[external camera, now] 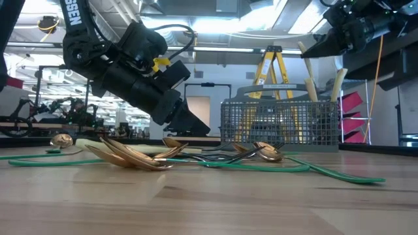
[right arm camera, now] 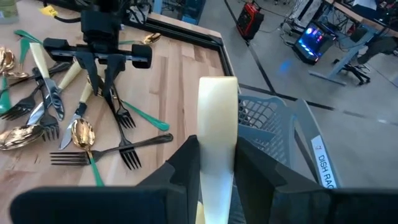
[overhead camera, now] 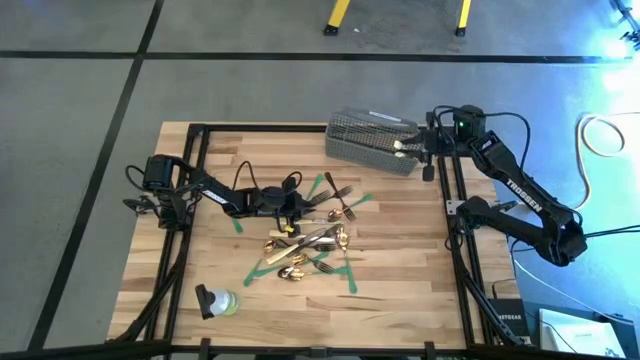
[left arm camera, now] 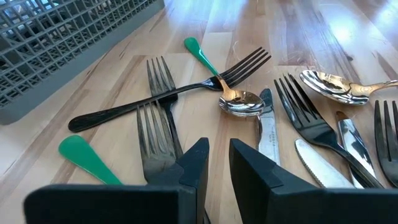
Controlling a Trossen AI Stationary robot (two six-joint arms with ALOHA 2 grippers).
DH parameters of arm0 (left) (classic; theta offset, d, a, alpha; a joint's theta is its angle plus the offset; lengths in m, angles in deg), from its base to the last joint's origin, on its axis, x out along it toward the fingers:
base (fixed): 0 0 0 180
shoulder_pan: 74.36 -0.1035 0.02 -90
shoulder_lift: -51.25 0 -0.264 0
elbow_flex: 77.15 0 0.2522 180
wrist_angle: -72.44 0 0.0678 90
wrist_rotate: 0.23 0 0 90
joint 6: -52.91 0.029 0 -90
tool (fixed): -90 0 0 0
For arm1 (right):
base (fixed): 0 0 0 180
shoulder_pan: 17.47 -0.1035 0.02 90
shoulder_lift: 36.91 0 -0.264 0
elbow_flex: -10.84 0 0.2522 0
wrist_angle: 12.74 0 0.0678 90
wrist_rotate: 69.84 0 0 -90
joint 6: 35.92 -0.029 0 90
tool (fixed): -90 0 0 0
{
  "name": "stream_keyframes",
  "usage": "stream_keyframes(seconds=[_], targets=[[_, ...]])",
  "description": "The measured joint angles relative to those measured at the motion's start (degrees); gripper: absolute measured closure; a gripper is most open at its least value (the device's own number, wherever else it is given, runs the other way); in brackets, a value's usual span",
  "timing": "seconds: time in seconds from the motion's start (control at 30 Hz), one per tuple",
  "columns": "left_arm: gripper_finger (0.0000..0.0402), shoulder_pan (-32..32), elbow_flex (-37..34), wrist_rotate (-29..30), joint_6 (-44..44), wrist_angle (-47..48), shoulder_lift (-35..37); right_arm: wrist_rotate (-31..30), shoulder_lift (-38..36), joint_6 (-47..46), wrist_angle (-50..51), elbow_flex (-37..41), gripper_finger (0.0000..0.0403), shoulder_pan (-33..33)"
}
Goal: Sort silverware
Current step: Put the yellow knife into the gray organizer
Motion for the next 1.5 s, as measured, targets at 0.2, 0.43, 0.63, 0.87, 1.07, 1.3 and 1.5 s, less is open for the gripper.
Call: stream_keyframes(seconds=[0.2, 0.43, 0.63, 0.87, 1.07, 1.3, 1.5], targets=[[0.0353, 0.0, 0.0, 0.0, 0.0, 0.0, 0.0, -0.02, 0.0, -0.37, 0.37, 0.0, 0.0324, 0.0], [0.0353, 0.0, 0.0, 0.0, 0.0, 0.0, 0.0, -1.55, 0.0, -1.41, 0.44, 0.0, 0.0281, 0.0], [0.0353, 0.0, 0.0, 0.0, 0.0, 0.0, 0.0, -1.62, 0.0, -2.34, 0.42, 0.0, 0.0273, -0.11], [0.0353, -0.01, 0.0, 0.0, 0.0, 0.0, 0.0, -1.5, 0.0, -3.58, 0.39, 0.0, 0.0272, -0.14], [0.0353, 0.0, 0.0, 0.23, -0.02, 0.0, 0.0, 0.41, -0.02, -4.0, 0.33, -1.18, 0.0272, -0.19], [0.0353, 0.0, 0.0, 0.39, -0.02, 0.0, -0.01, 2.13, -0.11, -7.47, 0.16, -5.1, 0.0272, -2.78], [0.0353, 0.2, 0.0, 2.79, -1.57, -0.84, 0.0, 1.93, -0.11, -7.77, -0.64, -6.6, 0.0272, -11.47]])
